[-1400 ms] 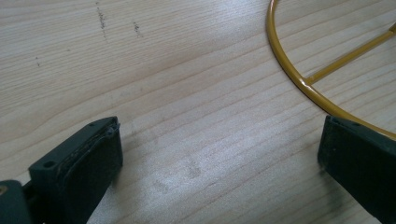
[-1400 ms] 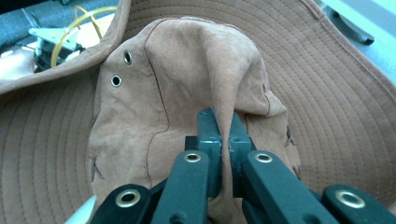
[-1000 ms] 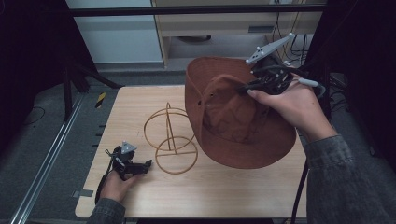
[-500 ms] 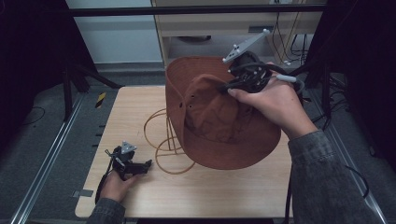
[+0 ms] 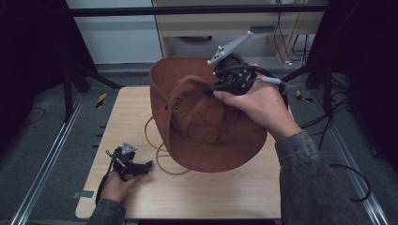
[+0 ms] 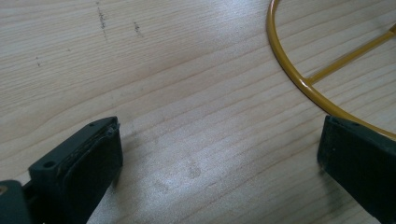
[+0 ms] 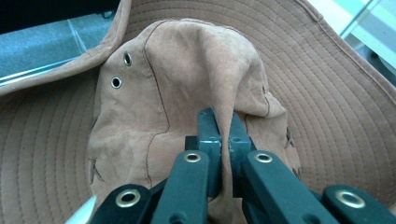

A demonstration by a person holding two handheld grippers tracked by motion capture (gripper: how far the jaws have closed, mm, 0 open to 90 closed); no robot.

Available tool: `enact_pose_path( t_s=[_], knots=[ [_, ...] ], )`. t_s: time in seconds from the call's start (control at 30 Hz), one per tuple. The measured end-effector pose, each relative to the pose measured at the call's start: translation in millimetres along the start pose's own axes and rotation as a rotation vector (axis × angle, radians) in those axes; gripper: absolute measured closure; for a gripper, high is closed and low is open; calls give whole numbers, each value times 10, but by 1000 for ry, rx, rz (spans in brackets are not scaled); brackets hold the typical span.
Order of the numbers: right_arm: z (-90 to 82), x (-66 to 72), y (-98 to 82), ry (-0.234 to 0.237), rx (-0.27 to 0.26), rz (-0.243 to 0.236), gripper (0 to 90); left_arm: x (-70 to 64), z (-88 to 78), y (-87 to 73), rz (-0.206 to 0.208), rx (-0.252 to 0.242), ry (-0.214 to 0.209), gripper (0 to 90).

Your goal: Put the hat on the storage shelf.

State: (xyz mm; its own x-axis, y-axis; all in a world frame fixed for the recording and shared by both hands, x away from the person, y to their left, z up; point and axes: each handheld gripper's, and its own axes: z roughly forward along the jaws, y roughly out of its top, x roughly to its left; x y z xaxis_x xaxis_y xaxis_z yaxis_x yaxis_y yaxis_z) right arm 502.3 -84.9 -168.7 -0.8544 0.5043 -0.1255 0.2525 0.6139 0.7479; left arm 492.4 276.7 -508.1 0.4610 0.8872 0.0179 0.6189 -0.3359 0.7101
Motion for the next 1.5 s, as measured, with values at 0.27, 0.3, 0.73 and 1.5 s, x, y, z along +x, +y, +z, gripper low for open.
enact_pose_path(
  t_s=[0.27,0.3,0.73,1.5],
  knots=[
    [109,112,86,23,-37,-10,890,0,0,0,0,0,0,0],
    [109,112,86,23,-37,-10,890,0,0,0,0,0,0,0],
    [271,200,203,45,-45,-25,890,-1,2,0,-1,-1,-1,0],
    [506,250,303,60,-35,-28,888,-1,0,0,-1,2,-1,0]
  ],
)
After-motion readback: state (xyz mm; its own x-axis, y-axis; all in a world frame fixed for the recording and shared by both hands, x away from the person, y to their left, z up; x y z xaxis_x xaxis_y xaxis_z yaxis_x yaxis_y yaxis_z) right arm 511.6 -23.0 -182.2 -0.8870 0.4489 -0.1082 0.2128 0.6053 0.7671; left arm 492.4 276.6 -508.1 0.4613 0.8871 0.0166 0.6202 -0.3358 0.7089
